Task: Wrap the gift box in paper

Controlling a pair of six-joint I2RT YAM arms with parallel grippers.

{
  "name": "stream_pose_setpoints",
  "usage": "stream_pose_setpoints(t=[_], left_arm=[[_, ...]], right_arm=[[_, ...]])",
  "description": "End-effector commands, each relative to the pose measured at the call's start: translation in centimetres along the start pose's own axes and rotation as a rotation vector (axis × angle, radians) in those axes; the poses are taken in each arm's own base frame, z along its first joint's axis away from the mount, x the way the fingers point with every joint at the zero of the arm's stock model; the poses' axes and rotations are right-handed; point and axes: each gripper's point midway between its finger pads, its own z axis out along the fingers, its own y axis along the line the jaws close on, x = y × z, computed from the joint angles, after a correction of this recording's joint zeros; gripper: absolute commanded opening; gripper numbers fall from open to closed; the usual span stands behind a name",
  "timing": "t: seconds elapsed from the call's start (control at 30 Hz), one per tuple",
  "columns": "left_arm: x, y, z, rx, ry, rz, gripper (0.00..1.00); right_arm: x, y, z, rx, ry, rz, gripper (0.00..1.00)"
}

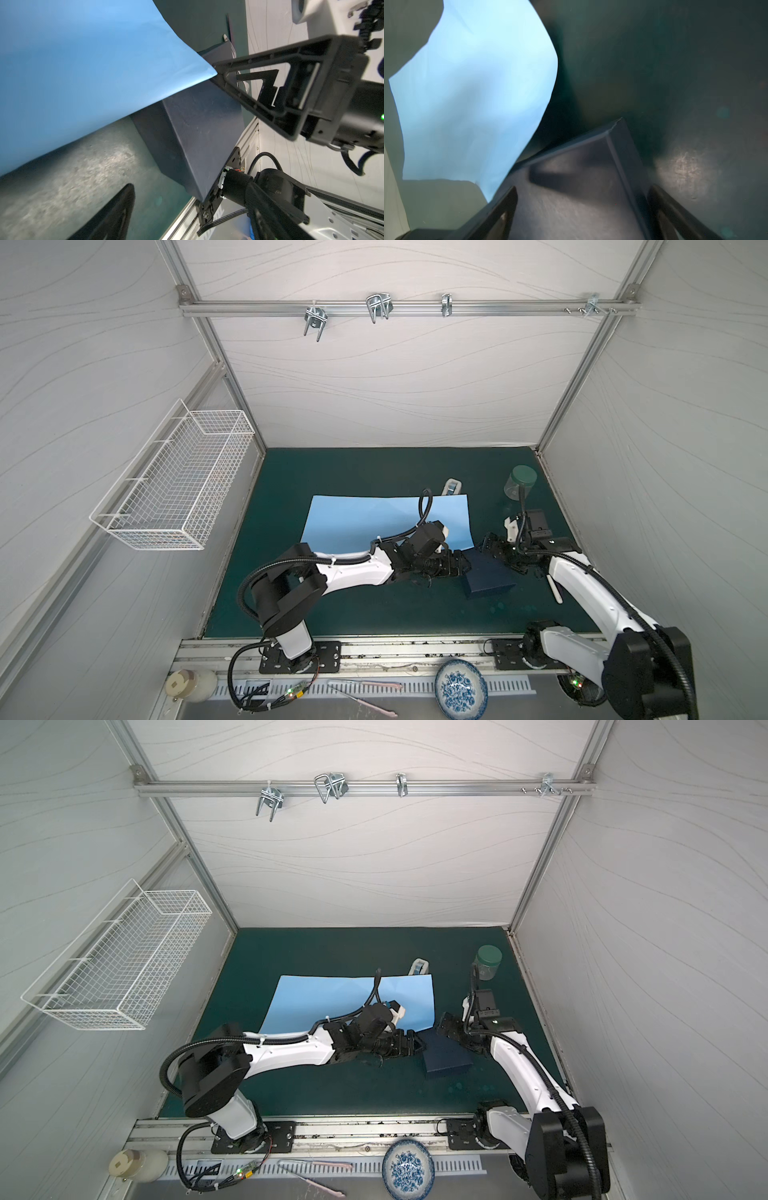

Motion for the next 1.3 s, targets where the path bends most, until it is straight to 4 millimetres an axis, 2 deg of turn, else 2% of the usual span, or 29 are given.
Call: stream_pose_setpoints(t=[0.0,0.13,0.3,0.43,0.5,0.6,0.63,0.73,0.83,0.93,1.07,1.17,1.27], left_arm=[[-0.6,-1.1,0.8,0.026,0.000,-0.007,0.85],[0.6,0.6,0.4,0.003,0.015,-0.033,0.83],[2.8,4.2,-2.1,-0.062,-0.001,-0.072,0.83],[5.1,7.6,-4.3,-0.128,0.006,-0.140,0.82],[5.7,9.1,-5.8,-0.150,-0.017,-0.174,0.82],[6.0,11.0,-8.4,-0.185,-0.055,-0.190,0.82],[6.1,11.7,-9.3,-0.207,-0.061,-0.190,0.83],[5.1,13.1,-11.7,-0.234,-0.124,-0.171,0.86],[3.3,13.1,-13.1,-0.208,-0.160,-0.141,0.89],[2.0,11.8,-12.8,-0.188,-0.145,-0.080,0.90],[0.9,10.1,-10.7,-0.151,-0.071,-0.048,0.87],[0.7,9.3,-9.1,-0.097,-0.028,-0.061,0.83],[1.4,9.9,-8.3,-0.088,0.004,-0.098,0.79]], right_arm=[[2.1,1.2,-0.6,-0.094,0.056,0.035,0.99],[4.6,2.6,-0.9,-0.187,0.106,0.040,0.97],[8.5,5.5,-0.6,-0.255,0.186,-0.047,0.95],[11.4,8.1,0.6,-0.288,0.242,-0.135,0.95],[12.6,9.8,1.0,-0.309,0.265,-0.197,0.95],[13.7,12.0,1.5,-0.322,0.288,-0.282,0.95],[13.7,12.2,1.7,-0.308,0.291,-0.296,0.96],[13.3,11.4,2.0,-0.251,0.276,-0.316,0.99],[13.1,11.0,2.4,-0.249,0.265,-0.305,0.99],[12.9,11.8,2.7,-0.269,0.270,-0.298,0.99],[12.5,12.2,3.0,-0.281,0.264,-0.282,0.99],[12.5,12.3,3.4,-0.298,0.266,-0.255,0.99],[12.9,12.7,3.6,-0.338,0.277,-0.228,0.98]])
